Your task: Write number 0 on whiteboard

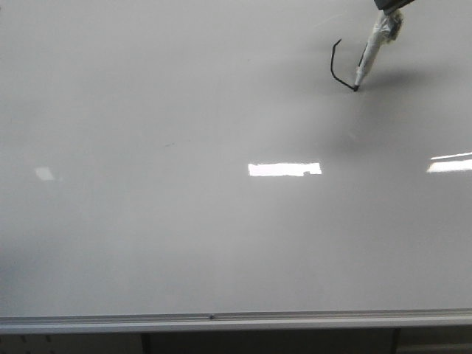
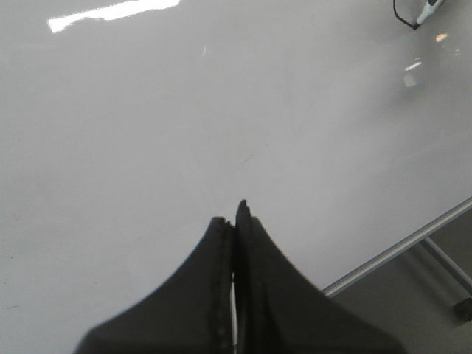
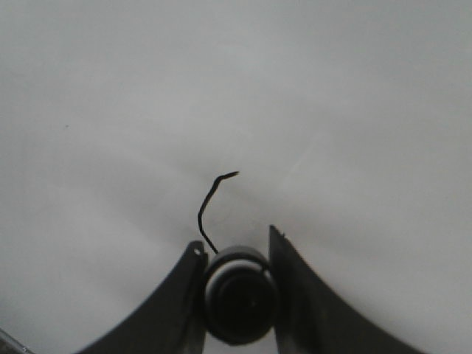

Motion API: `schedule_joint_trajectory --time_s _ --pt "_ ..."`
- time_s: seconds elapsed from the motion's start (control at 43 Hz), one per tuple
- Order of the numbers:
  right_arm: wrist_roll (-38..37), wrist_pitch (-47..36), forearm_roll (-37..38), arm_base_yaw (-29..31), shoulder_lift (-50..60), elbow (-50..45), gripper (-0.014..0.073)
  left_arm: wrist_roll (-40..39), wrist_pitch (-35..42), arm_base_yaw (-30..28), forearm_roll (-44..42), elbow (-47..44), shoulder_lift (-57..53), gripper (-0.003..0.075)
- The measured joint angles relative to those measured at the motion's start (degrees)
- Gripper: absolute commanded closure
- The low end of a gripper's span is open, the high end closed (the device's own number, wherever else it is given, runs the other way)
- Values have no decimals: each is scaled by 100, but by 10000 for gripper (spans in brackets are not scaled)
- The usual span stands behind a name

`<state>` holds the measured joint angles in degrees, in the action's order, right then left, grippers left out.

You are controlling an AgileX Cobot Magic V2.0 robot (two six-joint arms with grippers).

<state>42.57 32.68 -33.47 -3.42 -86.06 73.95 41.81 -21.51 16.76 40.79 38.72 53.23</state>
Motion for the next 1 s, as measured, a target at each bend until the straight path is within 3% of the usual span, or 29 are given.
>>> schedule_joint_trajectory --time_s 1.001 --pt "-96 -608 144 0 -23 455 653 0 25 0 0 0 0 740"
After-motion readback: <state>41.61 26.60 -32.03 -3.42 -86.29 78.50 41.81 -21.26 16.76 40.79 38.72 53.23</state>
